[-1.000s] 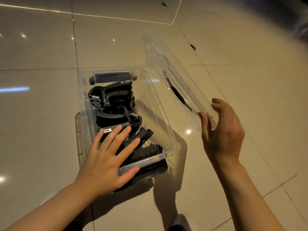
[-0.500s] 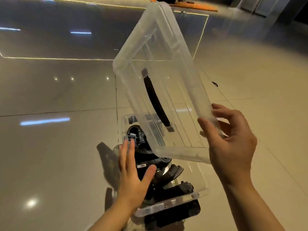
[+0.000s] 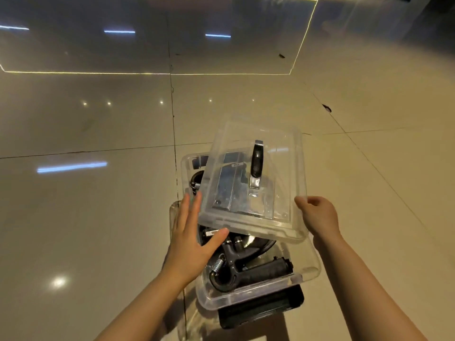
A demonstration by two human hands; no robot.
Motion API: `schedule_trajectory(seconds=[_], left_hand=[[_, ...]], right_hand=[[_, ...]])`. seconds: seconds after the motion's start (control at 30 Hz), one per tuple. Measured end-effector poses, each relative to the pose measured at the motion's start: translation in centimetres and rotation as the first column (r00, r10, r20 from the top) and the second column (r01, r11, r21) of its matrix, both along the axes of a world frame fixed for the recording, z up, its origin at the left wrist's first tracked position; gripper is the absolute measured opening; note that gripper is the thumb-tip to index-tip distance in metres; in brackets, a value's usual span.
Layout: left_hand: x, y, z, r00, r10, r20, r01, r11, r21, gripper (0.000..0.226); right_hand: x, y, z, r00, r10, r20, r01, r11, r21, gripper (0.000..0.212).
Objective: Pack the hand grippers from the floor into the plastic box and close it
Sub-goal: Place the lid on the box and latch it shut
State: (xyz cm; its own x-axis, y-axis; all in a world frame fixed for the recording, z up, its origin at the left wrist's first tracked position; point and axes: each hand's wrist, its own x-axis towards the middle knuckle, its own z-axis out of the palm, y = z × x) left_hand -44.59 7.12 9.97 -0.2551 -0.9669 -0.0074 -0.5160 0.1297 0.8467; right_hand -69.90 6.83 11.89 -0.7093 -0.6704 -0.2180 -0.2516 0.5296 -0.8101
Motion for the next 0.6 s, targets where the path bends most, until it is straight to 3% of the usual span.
schedule_trajectory(seconds=[0.07, 0.13, 0.2, 0.3, 0.4, 0.6], left_hand=[[0.2, -0.1, -0.7, 0.996, -0.033, 0.079, 0.035, 0.999, -0.030, 0.096], [0.2, -0.1, -1.1, 0.993, -0.030, 0.117, 0.034, 0.999, -0.038, 0.097], [0.1, 0.1, -1.2, 0.993, -0.013, 0.115, 0.018, 0.999, -0.044, 0.096], [0.0, 0.3, -1.1, 0.995, 0.045, 0.090, -0.040, 0.997, -0.059, 0.092], [0.4, 1.3, -1.0, 0.995, 0.063, 0.080, -0.052, 0.990, -0.129, 0.083], [2.1, 2.4, -0.5, 0.988, -0.074, 0.139, 0.111, 0.955, -0.276, 0.067]], right_hand=[[0.2, 0.5, -0.9, 0.997, 0.076, -0.002, -0.076, 0.996, 0.038, 0.030], [0.6, 0.7, -1.2, 0.982, 0.133, -0.131, -0.128, 0.990, 0.052, 0.035], [0.8, 0.9, -1.7, 0.959, 0.158, -0.236, -0.148, 0.987, 0.061, 0.045], [0.7, 1.3, -1.9, 0.918, 0.206, -0.337, -0.187, 0.978, 0.088, 0.038], [0.2, 1.8, -1.3, 0.881, 0.273, -0.386, -0.239, 0.962, 0.135, 0.044], [-1.2, 4.2, -1.5, 0.771, 0.511, -0.380, -0.462, 0.860, 0.218, 0.043]])
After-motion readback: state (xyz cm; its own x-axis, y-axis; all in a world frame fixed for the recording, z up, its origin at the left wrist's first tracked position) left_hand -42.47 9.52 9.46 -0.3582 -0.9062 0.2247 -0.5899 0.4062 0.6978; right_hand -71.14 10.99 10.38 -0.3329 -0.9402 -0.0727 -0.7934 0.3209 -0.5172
